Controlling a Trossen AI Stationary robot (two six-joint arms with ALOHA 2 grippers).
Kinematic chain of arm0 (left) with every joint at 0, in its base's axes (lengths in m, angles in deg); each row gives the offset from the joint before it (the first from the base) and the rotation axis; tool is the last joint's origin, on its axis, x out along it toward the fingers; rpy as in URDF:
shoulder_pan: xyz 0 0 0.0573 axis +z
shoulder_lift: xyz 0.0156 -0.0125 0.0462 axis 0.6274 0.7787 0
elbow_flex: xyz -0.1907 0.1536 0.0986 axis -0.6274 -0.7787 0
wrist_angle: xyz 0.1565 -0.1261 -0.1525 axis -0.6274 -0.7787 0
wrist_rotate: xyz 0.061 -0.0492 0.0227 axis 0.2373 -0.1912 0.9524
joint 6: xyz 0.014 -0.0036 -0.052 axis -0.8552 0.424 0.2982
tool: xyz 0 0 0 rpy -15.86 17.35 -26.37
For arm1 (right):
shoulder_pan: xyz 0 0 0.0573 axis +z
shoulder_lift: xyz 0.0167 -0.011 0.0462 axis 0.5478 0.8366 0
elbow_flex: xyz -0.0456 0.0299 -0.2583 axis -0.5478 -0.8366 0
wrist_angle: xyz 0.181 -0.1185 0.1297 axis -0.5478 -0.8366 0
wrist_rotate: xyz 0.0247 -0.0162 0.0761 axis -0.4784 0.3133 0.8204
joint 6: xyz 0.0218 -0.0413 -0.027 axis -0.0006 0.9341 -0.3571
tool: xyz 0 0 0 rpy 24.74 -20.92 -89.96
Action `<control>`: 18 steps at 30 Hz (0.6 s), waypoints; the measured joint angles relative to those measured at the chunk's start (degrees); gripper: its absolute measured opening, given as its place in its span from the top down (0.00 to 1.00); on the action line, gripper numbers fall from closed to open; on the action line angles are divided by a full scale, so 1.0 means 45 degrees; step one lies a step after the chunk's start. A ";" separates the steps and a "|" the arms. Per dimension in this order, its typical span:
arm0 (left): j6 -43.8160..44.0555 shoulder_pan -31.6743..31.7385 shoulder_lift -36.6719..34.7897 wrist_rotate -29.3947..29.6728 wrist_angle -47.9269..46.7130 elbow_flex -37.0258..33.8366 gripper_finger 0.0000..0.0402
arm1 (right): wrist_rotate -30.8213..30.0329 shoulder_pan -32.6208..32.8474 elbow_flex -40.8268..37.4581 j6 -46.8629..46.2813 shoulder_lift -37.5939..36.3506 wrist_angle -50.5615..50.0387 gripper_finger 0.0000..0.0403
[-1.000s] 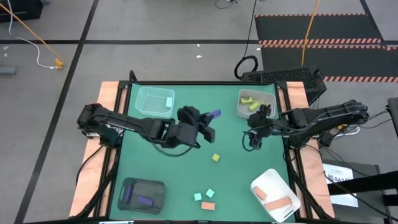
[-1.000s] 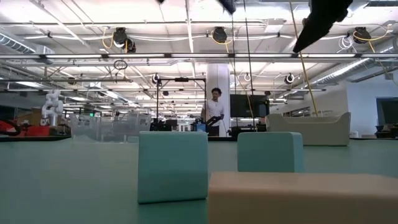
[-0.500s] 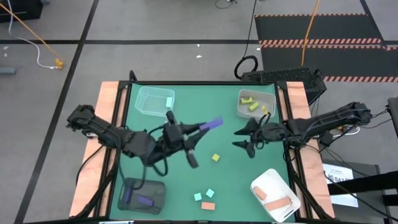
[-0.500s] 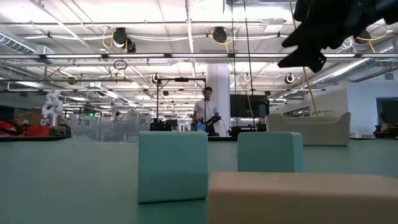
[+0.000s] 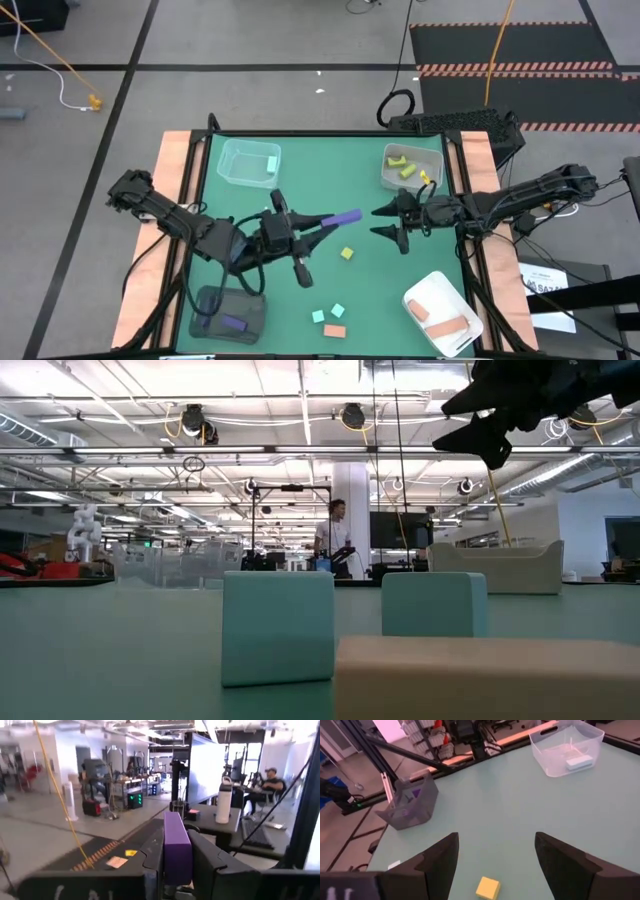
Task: Sort & place blocks by color
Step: Put the violet block into the black bin
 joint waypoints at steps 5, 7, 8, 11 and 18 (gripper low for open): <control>0.4177 -0.0302 -0.0005 -0.0005 -0.2300 0.0000 0.85 | -0.0014 0.0000 0.0000 0.0004 0.0000 0.0407 0.38; 0.6453 -0.0566 -0.0005 -0.0010 -0.3643 0.0000 0.85 | -0.0015 0.0000 0.0000 0.0005 0.0000 0.0450 0.38; 0.7668 -0.0725 -0.0005 -0.0019 -0.4364 0.0000 0.85 | -0.0015 0.0000 0.0000 0.0000 0.0000 0.0487 0.38; 1.1587 -0.1212 -0.0005 -0.0716 -0.6489 0.0000 0.85 | 0.0005 0.0000 0.0000 -0.0196 0.0005 0.0672 0.38; 1.9194 -0.2825 -0.0005 -0.2596 -1.0018 0.0000 0.85 | 0.0011 0.0000 0.0000 0.0200 0.0015 0.1722 0.38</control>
